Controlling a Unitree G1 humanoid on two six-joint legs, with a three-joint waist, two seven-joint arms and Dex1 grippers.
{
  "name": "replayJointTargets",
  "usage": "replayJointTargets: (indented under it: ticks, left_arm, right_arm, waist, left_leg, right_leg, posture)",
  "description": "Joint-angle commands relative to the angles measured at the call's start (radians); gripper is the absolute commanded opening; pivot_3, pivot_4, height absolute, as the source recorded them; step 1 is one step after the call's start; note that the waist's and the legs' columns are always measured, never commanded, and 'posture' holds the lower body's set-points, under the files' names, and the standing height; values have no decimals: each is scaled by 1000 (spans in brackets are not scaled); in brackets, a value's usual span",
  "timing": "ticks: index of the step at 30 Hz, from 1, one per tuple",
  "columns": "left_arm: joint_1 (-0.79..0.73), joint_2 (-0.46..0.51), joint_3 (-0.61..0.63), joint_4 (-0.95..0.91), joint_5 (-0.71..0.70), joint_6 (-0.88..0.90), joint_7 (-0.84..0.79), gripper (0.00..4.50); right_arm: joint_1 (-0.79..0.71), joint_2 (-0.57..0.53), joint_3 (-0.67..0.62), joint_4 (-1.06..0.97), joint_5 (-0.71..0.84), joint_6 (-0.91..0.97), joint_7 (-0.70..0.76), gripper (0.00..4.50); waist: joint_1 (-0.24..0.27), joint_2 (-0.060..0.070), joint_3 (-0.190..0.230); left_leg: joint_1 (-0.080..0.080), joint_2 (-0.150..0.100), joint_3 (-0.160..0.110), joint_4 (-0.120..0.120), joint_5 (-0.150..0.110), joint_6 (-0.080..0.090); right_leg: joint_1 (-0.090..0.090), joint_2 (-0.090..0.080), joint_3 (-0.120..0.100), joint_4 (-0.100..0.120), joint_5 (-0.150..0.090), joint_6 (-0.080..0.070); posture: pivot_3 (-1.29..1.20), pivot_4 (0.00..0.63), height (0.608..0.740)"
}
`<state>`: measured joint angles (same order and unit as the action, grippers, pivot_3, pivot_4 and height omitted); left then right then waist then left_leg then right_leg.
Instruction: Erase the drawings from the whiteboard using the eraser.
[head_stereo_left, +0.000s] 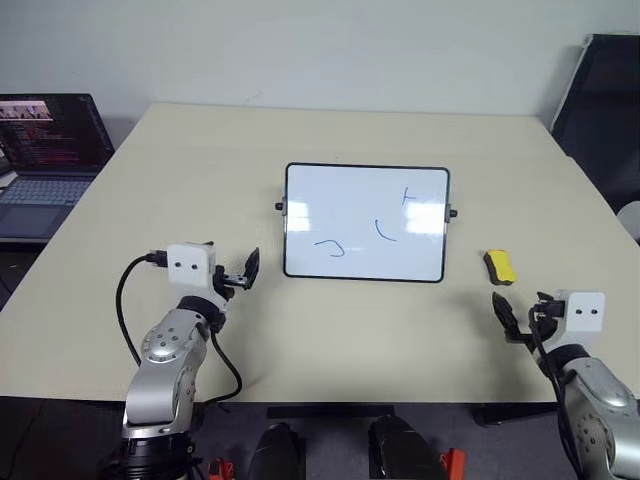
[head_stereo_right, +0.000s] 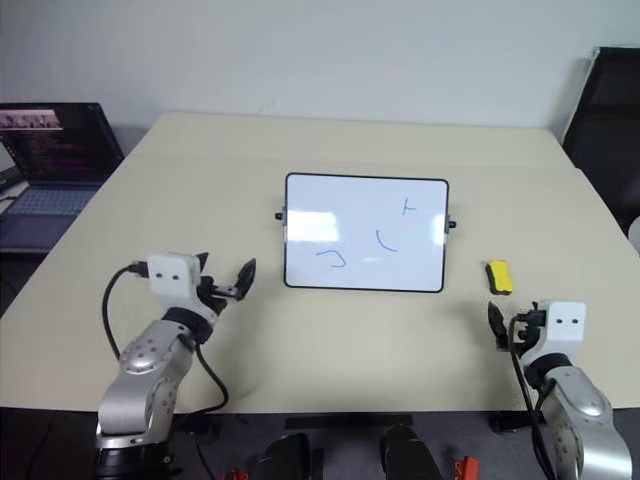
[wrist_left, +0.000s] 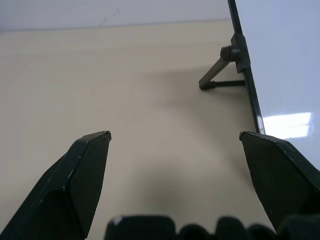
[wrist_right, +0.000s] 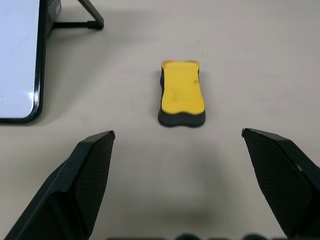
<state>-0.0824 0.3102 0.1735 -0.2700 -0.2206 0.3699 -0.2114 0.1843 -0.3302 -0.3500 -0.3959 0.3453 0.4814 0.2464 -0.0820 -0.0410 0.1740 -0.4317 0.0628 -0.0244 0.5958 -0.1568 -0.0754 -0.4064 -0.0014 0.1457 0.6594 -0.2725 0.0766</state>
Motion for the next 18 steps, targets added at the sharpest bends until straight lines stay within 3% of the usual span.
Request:
replayJointTargets:
  ticks: [1, 12, 18]
  left_arm:
    - [-8, -1, -1, -14, -15, -3, -20, 4500]
    - [-59, 68, 20, 24, -48, -87, -161, 4500]
    - [-219, 152, -44, 0, -143, -35, -350, 4500]
  right_arm:
    - [0, 0, -6, -72, 15, 24, -16, 4469]
    - [-37, 5, 15, -183, 54, 87, -22, 4469]
    - [-140, -47, 2, -162, 97, 148, -6, 4469]
  waist:
    - [0, 0, 0]
    - [0, 0, 0]
    - [0, 0, 0]
  left_leg:
    - [0, 0, 0, 0, 0, 0]
    - [0, 0, 0, 0, 0, 0]
    - [0, 0, 0, 1, 0, 0]
  right_leg:
    - [0, 0, 0, 0, 0, 0]
    - [0, 0, 0, 0, 0, 0]
    - [0, 0, 0, 0, 0, 0]
  posture:
    - [0, 150, 740]
    - [0, 150, 740]
    - [0, 150, 740]
